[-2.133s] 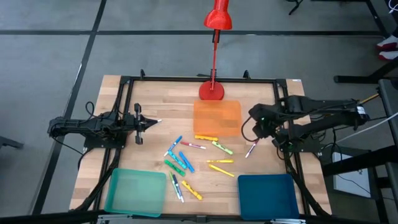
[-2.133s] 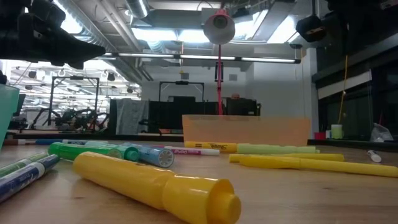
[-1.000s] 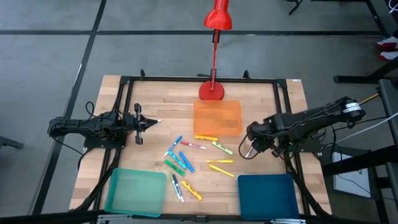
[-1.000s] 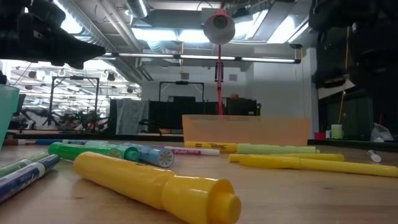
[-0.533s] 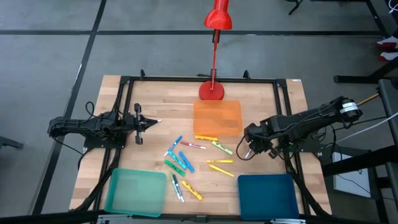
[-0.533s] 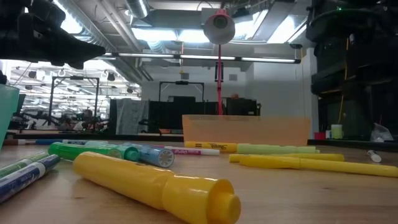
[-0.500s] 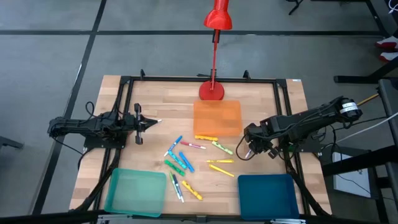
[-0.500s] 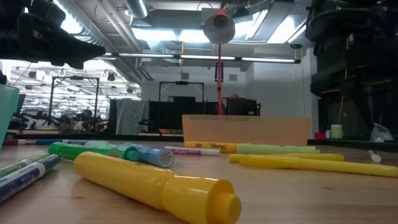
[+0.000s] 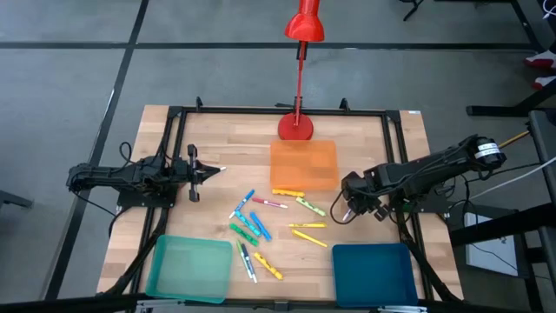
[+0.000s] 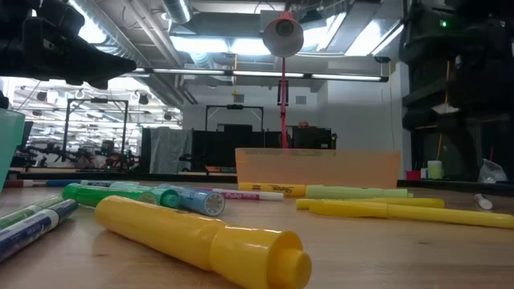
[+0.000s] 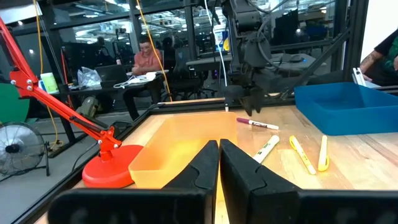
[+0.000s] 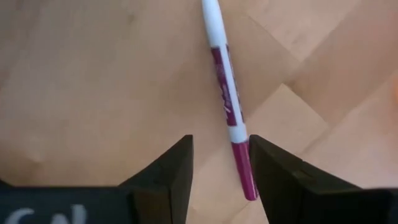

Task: Pick & Place Markers
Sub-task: Put the red marker pen into the orange bin

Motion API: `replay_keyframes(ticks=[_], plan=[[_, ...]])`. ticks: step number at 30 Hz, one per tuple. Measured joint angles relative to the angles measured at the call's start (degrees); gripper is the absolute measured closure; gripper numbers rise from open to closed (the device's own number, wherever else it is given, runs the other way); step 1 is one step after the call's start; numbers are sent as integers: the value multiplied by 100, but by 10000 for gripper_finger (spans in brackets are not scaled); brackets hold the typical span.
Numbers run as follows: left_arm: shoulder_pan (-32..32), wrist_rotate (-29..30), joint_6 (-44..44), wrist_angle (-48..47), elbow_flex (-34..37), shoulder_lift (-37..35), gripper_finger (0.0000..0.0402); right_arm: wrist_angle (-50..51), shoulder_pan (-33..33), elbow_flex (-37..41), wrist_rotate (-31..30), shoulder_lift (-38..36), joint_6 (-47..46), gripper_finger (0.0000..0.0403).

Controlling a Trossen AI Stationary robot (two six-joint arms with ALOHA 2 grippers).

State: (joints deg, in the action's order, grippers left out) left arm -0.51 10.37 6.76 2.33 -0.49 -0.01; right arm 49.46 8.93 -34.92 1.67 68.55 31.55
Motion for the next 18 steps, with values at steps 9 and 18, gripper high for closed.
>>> replay_keyframes(ticks=[9, 18], plan=[[0, 0, 0, 0, 0, 0, 389, -562, 0, 348, -64, 0, 17, 247], [2, 0, 0, 0, 0, 0, 393, -808, -84, 536, -347, 34, 22, 247]])
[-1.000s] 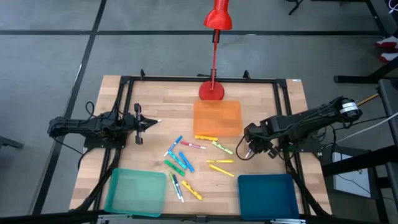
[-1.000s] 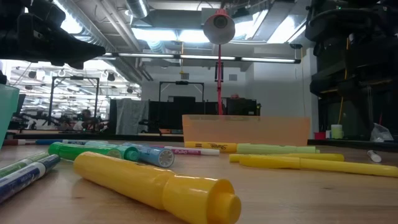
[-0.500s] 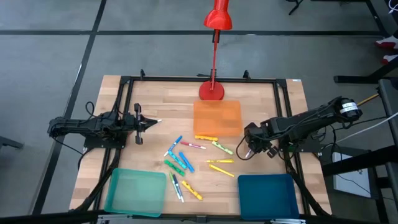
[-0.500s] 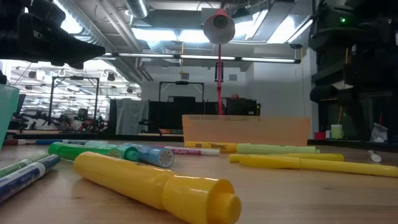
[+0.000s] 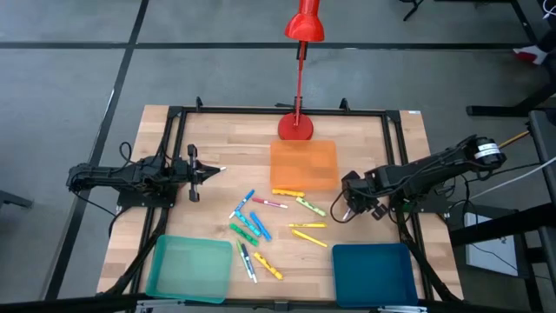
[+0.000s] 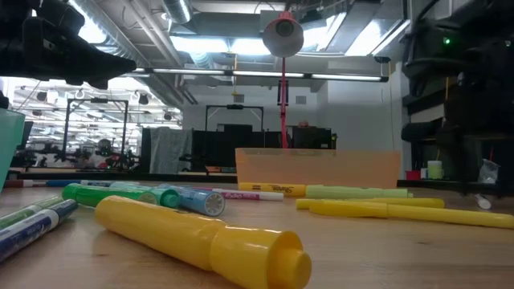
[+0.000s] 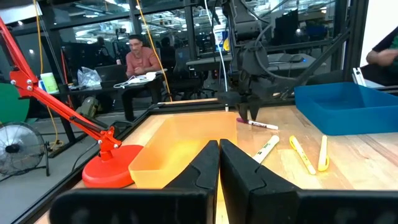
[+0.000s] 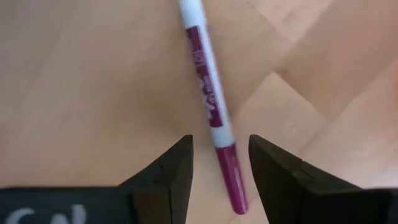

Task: Pick & Place Markers
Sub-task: Put the red marker pen into the orange bin

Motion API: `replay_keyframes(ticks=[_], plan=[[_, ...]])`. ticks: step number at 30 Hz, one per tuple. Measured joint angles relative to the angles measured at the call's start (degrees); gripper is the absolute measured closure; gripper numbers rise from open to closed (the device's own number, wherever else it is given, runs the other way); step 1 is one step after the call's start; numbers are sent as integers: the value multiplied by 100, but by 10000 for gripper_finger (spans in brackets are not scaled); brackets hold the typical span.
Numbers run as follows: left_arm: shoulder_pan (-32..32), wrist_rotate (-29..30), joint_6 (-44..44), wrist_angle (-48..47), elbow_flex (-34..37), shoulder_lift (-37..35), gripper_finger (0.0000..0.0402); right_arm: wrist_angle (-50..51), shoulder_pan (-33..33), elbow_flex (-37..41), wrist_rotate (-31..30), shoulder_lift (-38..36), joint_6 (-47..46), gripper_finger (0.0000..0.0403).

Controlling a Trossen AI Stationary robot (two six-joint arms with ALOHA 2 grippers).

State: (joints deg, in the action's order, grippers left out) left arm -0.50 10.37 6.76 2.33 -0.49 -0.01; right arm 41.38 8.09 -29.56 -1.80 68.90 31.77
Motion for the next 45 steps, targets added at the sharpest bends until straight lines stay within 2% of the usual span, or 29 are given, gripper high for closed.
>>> replay_keyframes(ticks=[11, 21, 25, 37, 45], plan=[[0, 2, 0, 0, -1, 0, 393, -214, -143, -25, 37, 461, 20, 247], [-2, 2, 0, 0, 0, 0, 389, -200, -146, -15, 74, 488, 9, 249], [-2, 2, 0, 0, -2, 0, 393, -181, -152, -15, 263, 490, -11, 268], [-1, 1, 0, 0, -1, 0, 391, -64, -146, -11, 338, 495, -2, 360], [0, 0, 0, 0, -1, 0, 390, -31, -146, -9, 338, 495, 17, 358]])
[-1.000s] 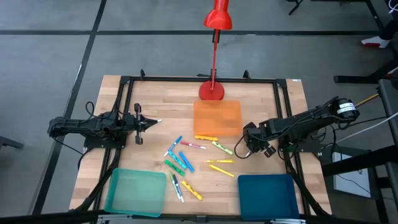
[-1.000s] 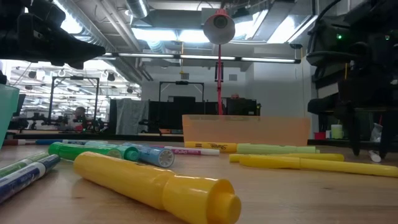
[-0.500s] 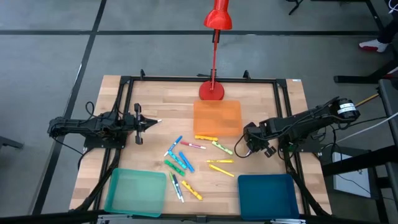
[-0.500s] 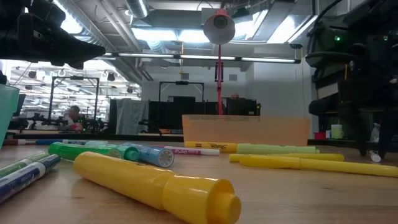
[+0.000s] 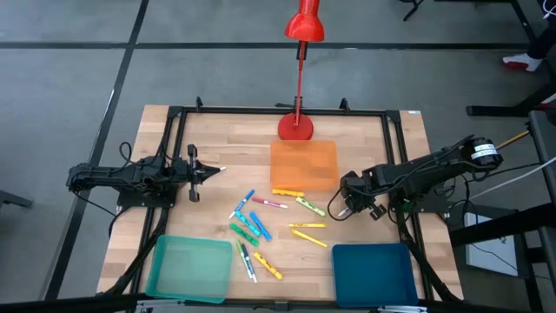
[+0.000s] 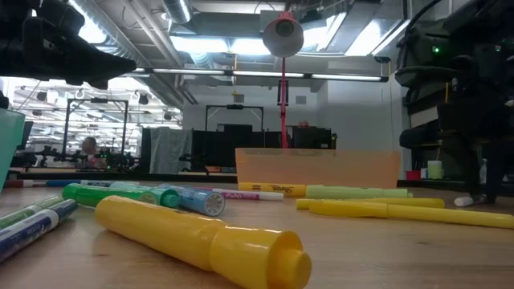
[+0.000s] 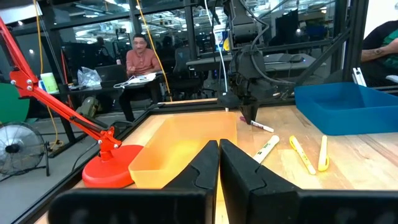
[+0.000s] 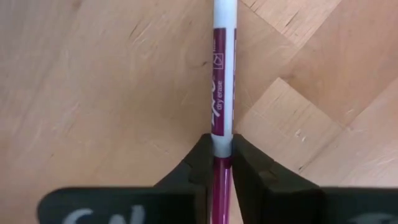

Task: Pick & Place Markers
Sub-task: Put the red marker pen into the orange bin

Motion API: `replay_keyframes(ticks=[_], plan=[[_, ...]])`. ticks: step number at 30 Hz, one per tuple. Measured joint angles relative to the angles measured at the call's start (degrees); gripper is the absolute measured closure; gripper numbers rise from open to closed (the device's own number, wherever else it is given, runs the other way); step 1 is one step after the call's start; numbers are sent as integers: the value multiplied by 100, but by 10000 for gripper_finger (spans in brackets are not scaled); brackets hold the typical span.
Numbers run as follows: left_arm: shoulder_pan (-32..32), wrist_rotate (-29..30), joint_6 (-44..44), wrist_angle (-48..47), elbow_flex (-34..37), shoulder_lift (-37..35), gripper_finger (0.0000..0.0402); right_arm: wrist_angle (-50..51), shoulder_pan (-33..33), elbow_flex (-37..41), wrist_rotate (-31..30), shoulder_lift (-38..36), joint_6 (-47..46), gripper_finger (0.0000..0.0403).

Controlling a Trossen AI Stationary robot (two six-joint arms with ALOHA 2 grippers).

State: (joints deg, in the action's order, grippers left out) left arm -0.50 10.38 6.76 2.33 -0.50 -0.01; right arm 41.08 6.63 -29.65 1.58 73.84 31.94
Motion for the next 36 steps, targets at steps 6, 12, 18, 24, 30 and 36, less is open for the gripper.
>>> replay_keyframes(ticks=[6, 12, 18, 24, 30, 36], plan=[[0, 0, 0, 0, 0, 0, 391, 13, 0, 0, 4, 0, 0, 367], [-1, 0, 0, 0, 0, 0, 392, 15, 0, 2, 7, 2, 0, 367], [-1, 0, 0, 0, 1, 0, 389, 44, 2, -2, 41, 2, -13, 367], [1, 0, 0, 0, 1, 0, 393, 57, 2, -9, 92, 4, -22, 367], [-1, 2, 0, 0, 1, 0, 389, 52, 2, -9, 93, 4, -22, 367], [1, 0, 0, 0, 1, 0, 392, 42, 2, -12, 94, 4, -42, 367]])
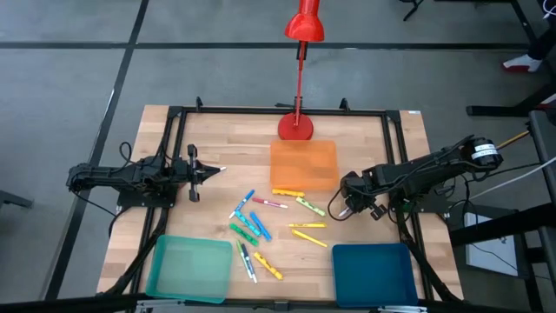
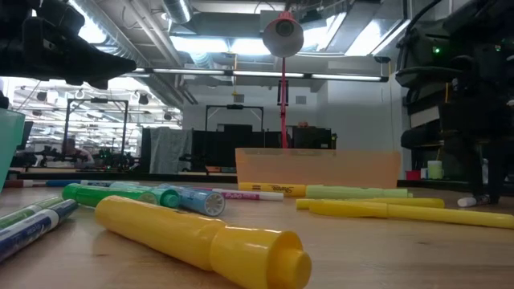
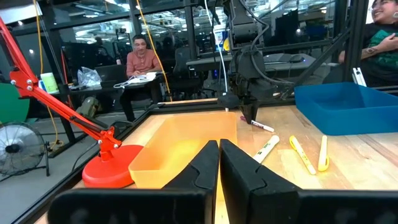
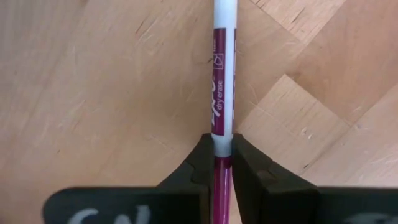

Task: Pick & Place Markers
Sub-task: Put the red marker pen into the orange bin

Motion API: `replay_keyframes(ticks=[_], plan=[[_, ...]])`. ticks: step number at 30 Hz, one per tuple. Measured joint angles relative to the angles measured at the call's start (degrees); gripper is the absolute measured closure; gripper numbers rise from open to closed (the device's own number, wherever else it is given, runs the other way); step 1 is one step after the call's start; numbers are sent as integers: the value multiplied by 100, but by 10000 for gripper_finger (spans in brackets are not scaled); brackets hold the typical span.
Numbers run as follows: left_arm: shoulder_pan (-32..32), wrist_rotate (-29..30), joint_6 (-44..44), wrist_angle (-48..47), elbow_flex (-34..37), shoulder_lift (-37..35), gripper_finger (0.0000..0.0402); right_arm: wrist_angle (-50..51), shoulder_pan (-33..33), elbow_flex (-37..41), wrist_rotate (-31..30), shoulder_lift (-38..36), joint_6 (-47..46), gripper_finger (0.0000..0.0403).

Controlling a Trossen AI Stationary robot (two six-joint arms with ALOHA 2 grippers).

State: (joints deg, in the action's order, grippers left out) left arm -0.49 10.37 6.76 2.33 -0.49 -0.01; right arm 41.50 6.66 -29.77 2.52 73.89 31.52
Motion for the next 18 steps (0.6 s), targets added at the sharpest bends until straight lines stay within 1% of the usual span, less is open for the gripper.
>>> replay_keyframes(ticks=[7, 11, 18], plan=[[-2, 0, 0, 0, 0, 0, 391, -41, 0, -1, 4, 0, -19, 367], [-2, 0, 0, 0, 0, 0, 389, -53, 0, -40, 7, 0, -257, 367], [-1, 2, 0, 0, -1, 0, 393, -6, 12, -161, 11, 4, -368, 367]])
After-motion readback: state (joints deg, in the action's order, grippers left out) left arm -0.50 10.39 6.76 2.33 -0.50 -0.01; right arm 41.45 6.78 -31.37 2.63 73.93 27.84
